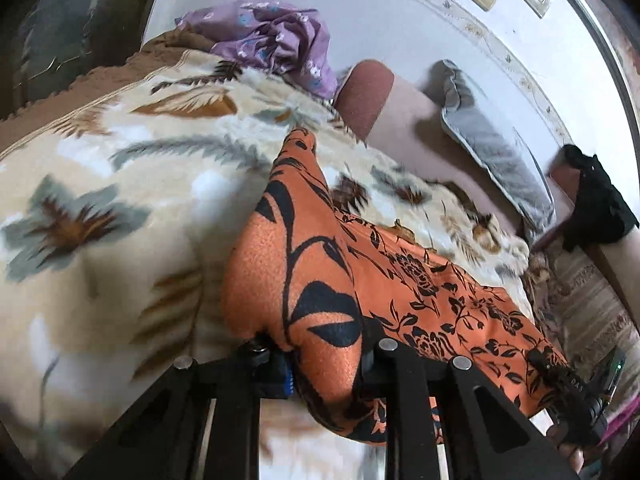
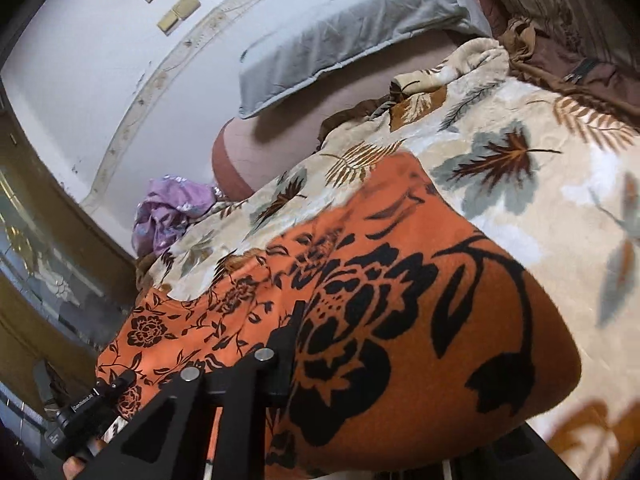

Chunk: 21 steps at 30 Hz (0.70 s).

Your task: Fold small clothes

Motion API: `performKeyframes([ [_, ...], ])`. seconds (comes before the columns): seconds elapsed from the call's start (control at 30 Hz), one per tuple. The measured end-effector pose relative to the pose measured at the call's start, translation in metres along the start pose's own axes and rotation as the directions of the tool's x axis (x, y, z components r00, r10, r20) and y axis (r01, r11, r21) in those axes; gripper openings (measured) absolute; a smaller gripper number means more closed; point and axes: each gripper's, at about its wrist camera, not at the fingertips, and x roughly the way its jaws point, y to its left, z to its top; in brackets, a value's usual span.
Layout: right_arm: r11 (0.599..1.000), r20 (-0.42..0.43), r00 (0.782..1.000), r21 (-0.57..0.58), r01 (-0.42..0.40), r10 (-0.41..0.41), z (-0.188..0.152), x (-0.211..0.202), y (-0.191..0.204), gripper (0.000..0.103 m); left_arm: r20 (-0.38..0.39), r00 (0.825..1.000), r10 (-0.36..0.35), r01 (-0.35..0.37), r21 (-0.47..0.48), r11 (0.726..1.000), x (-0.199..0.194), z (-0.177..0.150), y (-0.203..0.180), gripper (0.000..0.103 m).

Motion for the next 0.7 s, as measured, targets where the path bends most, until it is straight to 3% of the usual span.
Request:
performKeyframes([
  [0.1,1.0,-0.038,0.999,0.01,0.01,-0.01,-0.023,-0.026,-0.011,0.02,-0.029,0.999,0.029,-0.028,0.019,0.999,-0.018,-0.027,0.005,0.023],
  [0.2,0.995,-0.166,0.983,0.043,0.088,-0.08,-0.04,-0.025,-0.032,0.025,-0.154,0.98,0.124,-0.117,0.055,0.992,-0.016,-0.058,0.016,0.029],
  [0.27,0.989,-0.227,0.969,0.094,0.117,-0.093,-0.041,-0.023,-0.045,0.026,-0.165,0.973,0.159,-0.151,0.059,0.987,-0.023,-0.066,0.023,0.036],
  [0.37,0.986,-0.183,0.981,0.14,0.089,-0.062,-0.033,-0.047,-0.055,0.033,-0.134,0.977,0.164,-0.158,0.057,0.986,-0.052,-0.063,0.028,0.044],
  [0.43,0.982,-0.153,0.986,0.165,0.094,-0.069,-0.031,-0.068,-0.064,0.039,-0.078,0.969,0.234,-0.228,0.077,0.971,-0.075,-0.059,0.028,0.051],
  [0.5,0.966,-0.076,0.983,0.189,0.177,-0.165,-0.029,-0.097,-0.073,0.061,-0.009,0.958,0.286,-0.283,0.122,0.951,-0.095,-0.055,0.025,0.053],
  [0.53,0.957,-0.024,0.979,0.207,0.204,-0.204,-0.026,-0.112,-0.077,0.06,0.026,0.953,0.302,-0.303,0.138,0.943,-0.103,-0.051,0.022,0.053],
  [0.6,0.965,0.047,0.983,0.202,0.166,-0.179,-0.016,-0.128,-0.074,0.06,0.062,0.956,0.288,-0.294,0.144,0.945,-0.11,-0.045,0.015,0.058],
  [0.7,0.988,0.034,0.988,0.03,0.149,-0.15,-0.002,-0.117,-0.037,0.059,0.064,0.97,0.236,-0.244,0.186,0.952,-0.099,-0.045,-0.004,0.061],
])
